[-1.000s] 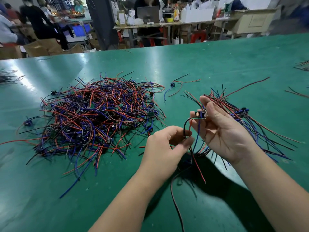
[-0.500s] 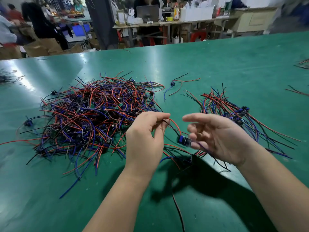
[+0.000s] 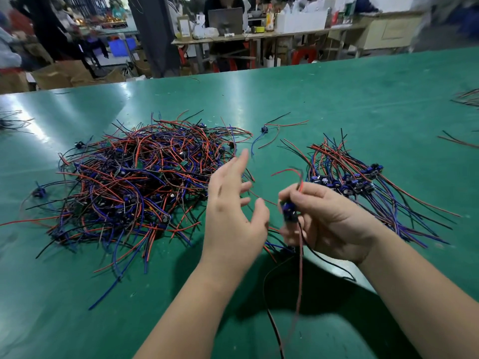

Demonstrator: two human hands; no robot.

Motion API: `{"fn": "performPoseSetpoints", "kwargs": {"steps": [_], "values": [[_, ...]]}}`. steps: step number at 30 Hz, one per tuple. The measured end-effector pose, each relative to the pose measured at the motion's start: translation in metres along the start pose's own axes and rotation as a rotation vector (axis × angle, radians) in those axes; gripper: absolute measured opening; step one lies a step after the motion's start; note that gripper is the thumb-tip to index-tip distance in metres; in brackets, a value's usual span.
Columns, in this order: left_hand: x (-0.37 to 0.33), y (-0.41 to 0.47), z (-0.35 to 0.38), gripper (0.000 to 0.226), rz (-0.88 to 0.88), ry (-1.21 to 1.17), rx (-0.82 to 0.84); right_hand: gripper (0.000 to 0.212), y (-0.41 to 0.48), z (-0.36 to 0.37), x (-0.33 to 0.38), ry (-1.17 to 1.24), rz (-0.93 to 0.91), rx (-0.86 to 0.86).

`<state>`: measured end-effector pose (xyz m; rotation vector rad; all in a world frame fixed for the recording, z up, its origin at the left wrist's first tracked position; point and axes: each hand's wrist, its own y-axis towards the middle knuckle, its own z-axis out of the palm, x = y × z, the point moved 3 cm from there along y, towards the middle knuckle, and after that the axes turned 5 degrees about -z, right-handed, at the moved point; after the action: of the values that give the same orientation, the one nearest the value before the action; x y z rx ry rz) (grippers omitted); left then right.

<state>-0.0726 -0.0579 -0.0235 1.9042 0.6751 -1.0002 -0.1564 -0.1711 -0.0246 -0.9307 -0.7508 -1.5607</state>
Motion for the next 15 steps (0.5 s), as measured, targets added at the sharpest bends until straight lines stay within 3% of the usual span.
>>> {"fn": "performPoseSetpoints", "kwargs": {"steps": [1, 3, 4, 5, 7, 12, 15], "values": [[0.001, 0.001, 0.001, 0.05, -0.123, -0.105, 0.018, 0.016, 0.001, -0.001, 0.002, 0.016, -0.038, -0.062], [0.004, 0.002, 0.006, 0.016, -0.395, -0.368, 0.096, 0.011, 0.004, -0.007, 0.006, 0.003, -0.094, -0.188], [0.002, 0.001, 0.01, 0.012, -0.509, -0.493, 0.17, 0.012, 0.004, -0.008, 0.008, -0.011, -0.112, -0.236], [0.0, -0.001, 0.013, 0.027, -0.579, -0.574, 0.239, 0.012, 0.005, -0.01, 0.008, -0.017, -0.126, -0.269], [0.0, -0.004, 0.017, 0.04, -0.615, -0.649, 0.327, 0.013, 0.006, -0.011, 0.008, -0.009, -0.137, -0.306], [-0.003, -0.005, 0.017, 0.03, -0.613, -0.687, 0.376, 0.014, 0.007, -0.012, 0.008, -0.034, -0.125, -0.294], [-0.004, -0.005, 0.017, 0.038, -0.573, -0.649, 0.392, 0.018, 0.007, -0.012, 0.01, -0.003, -0.12, -0.261]]}}
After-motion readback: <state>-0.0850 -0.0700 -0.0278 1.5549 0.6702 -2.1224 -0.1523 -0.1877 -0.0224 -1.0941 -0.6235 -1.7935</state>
